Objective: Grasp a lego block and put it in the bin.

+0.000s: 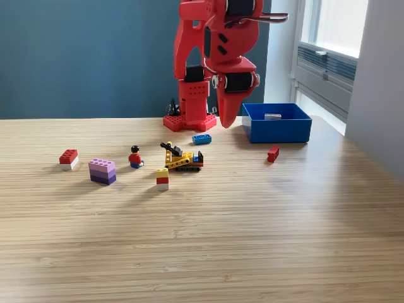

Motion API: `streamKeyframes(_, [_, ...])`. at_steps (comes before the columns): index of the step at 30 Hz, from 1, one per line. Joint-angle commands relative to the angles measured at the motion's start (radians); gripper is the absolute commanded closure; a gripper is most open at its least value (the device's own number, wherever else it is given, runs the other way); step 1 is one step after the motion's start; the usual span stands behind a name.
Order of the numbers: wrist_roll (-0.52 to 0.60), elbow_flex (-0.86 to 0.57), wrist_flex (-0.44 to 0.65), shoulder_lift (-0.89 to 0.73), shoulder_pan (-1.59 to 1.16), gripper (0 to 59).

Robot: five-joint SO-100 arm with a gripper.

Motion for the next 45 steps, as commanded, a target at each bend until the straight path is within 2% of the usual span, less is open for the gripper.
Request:
streamKeyframes(1, [-0.003,-0.032,0.014,0.034,0.006,58.5])
streamKeyframes(19, [0.063,-0.009,0.012,0.034,0.061,58.5])
streamKeyframes(26, [0.091,-0.006,0.005,0.034,0.187,58.5])
streamKeyframes(40, [0.032,-0.006,-0.060,0.034,0.532,58.5])
streamKeyframes(45, [0.078,-0.006,-0.103,0.034,0.667,58.5])
